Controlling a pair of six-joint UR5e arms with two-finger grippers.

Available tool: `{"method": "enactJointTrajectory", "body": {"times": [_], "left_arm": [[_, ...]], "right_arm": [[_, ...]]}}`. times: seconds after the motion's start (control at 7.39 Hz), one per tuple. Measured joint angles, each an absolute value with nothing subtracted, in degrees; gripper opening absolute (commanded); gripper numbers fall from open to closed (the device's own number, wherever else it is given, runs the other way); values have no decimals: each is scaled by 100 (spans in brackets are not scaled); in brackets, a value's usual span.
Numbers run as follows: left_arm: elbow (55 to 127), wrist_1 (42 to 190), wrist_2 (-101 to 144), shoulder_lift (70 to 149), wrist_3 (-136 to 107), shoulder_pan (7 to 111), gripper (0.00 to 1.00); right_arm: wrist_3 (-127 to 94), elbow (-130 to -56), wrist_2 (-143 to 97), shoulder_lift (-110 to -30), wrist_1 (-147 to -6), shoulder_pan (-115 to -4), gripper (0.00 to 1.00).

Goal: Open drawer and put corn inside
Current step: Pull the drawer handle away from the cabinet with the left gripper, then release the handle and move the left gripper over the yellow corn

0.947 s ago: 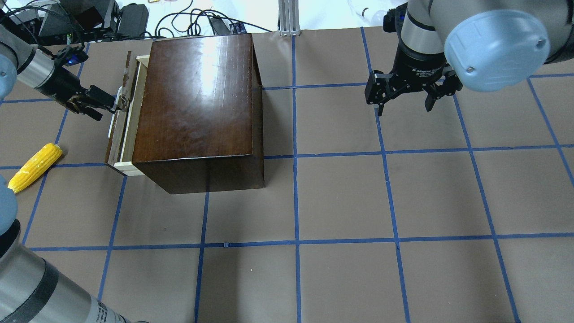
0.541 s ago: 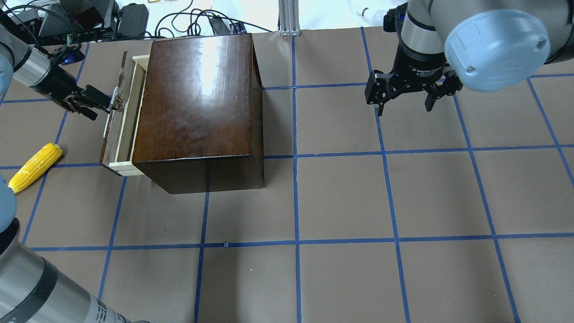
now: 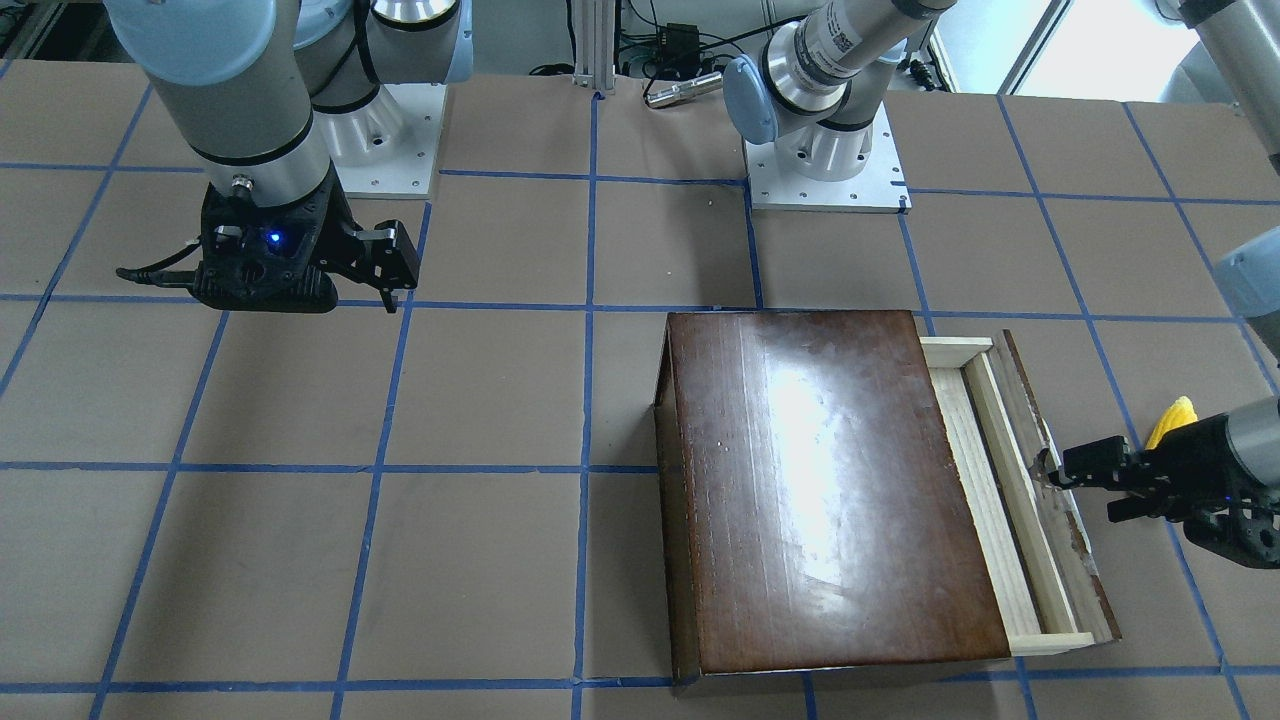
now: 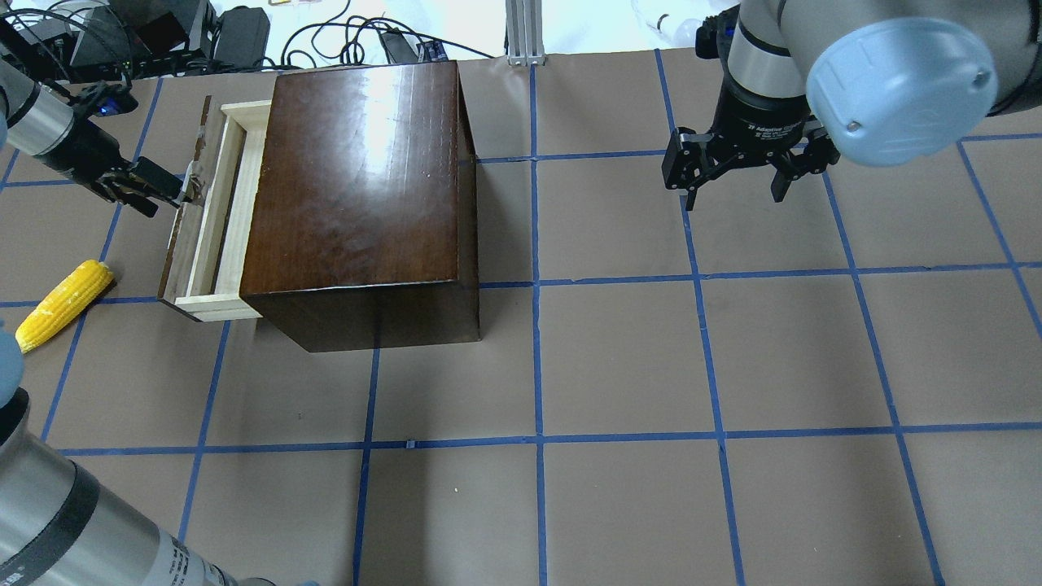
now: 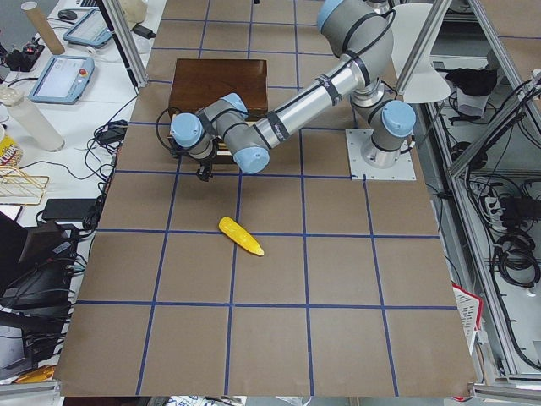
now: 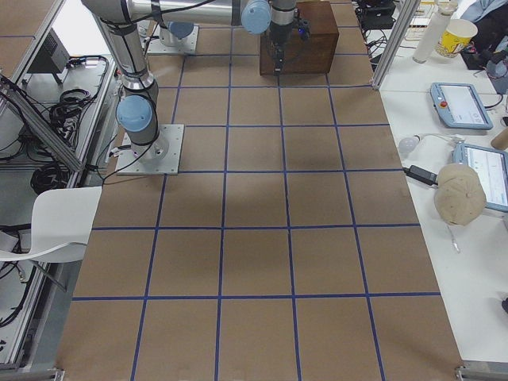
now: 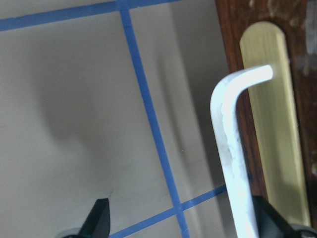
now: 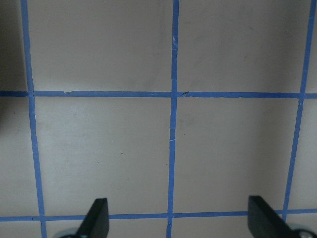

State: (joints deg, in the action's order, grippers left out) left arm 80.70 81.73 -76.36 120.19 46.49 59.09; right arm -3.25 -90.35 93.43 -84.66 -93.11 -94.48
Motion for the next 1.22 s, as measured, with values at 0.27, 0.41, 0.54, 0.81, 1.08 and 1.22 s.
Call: {"method": "enactJointTrajectory", "body": {"times": [0.27, 0.41, 0.54, 0.81, 1.08, 1.22], "left_arm": [[8012, 8198, -7746, 12039, 4763, 5784, 100], [7962, 8234, -7795, 12050, 4877, 5757, 100], [7927, 8259, -7818, 12063, 5065, 5712, 100], [7899, 8305, -7829, 12044, 5198, 5633, 100], [7833, 8427, -7835, 11914, 5182, 5606, 100], [7683, 8631, -7880, 11850, 5166, 5560, 100]], "right_arm": [[-325, -9035, 9343, -8467, -9308, -9448, 100], [-325, -9035, 9343, -8470, -9310, -9448, 100], [-325, -9035, 9343, -8472, -9313, -9448, 100], [-325, -9035, 9343, -8472, -9314, -9448, 100], [-325, -9035, 9343, -8471, -9309, -9448, 100], [-325, -9035, 9343, -8471, -9310, -9448, 100]]}}
